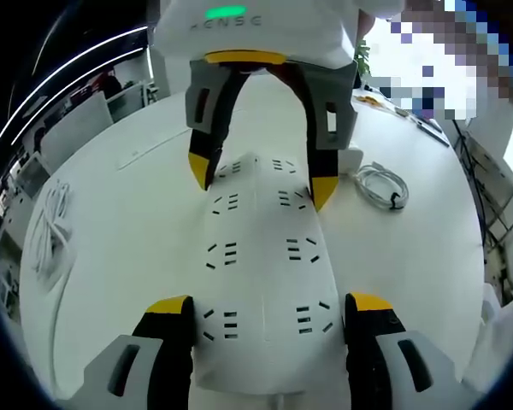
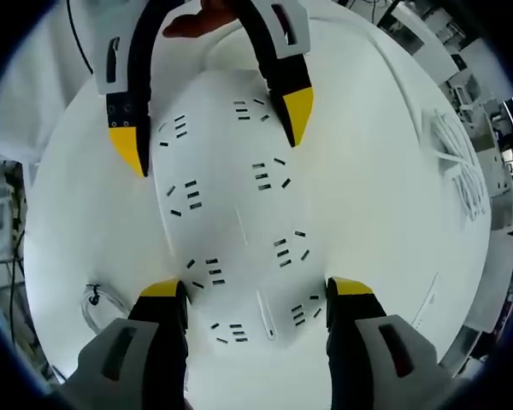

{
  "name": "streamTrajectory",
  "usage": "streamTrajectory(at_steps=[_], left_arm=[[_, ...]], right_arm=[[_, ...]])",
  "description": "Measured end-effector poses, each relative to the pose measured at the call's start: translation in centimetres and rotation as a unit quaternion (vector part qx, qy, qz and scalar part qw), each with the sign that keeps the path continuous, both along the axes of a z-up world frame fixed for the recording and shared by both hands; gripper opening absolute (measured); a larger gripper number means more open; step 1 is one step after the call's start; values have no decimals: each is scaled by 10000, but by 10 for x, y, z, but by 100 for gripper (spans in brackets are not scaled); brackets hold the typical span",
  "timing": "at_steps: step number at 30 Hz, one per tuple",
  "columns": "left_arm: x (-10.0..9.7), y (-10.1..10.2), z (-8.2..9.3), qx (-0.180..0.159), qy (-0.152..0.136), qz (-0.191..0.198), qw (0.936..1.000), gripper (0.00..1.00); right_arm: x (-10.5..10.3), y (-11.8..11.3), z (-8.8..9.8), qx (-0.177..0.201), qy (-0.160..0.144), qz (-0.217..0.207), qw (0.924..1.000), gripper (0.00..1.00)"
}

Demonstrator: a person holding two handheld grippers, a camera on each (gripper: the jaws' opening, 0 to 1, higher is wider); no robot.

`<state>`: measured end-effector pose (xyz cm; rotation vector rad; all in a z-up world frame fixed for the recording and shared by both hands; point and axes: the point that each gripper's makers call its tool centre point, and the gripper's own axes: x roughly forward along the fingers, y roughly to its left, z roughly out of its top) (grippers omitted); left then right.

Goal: Straighten the power strip on the desk, plug the charger into it

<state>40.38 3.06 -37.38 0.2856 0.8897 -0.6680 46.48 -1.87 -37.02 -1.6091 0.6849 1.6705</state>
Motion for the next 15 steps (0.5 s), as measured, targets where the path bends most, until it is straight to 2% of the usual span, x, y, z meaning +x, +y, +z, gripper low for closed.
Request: streamTrajectory(at_steps=[15], left_arm=[[1, -2, -1, 4, -2, -124, 9999, 73]], right_arm=[[-5, -5, 0, 30, 18, -181, 9998, 64]])
